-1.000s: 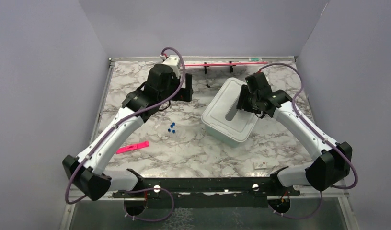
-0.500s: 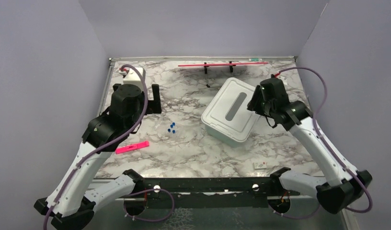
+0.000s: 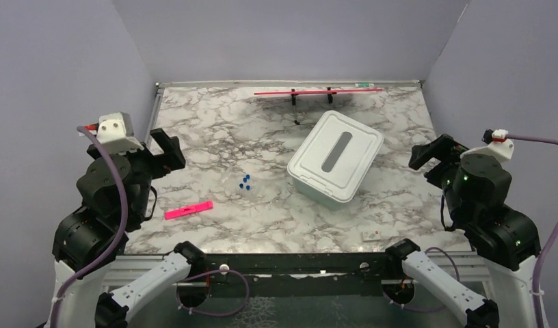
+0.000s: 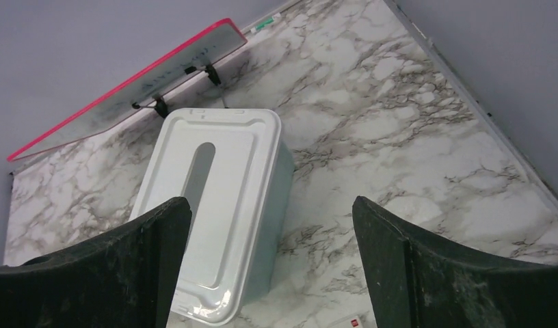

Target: Organize the chemistry lab equipment

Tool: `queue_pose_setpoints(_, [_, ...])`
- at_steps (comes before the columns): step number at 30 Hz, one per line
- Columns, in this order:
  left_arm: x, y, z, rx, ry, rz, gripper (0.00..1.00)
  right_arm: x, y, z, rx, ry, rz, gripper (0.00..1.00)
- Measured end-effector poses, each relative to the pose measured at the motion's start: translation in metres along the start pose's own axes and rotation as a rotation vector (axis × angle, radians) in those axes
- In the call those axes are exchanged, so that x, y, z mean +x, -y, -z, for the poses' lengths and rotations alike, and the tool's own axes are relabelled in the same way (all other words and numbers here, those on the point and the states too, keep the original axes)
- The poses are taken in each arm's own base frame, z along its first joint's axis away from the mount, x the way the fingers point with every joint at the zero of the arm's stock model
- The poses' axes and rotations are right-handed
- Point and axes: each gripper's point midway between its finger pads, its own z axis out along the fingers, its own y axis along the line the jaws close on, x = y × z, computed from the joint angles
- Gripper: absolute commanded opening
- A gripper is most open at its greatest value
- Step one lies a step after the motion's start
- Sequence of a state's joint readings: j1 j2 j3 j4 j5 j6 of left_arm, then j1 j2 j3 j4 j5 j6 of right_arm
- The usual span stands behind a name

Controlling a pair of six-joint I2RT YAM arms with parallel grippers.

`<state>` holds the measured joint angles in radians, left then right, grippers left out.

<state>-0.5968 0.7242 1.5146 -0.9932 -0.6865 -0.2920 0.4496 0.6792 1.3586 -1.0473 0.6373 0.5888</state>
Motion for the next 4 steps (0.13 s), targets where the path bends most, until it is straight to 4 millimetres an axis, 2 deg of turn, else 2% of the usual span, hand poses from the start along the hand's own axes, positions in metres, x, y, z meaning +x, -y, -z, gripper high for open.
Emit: queue_pose_setpoints(4, [-0.0035,-0.0099,0.0102,-0.005,0.024,0.018,0.99,-0.0005,0.0064,0.0055,0.003,0.006,0.011,1.00])
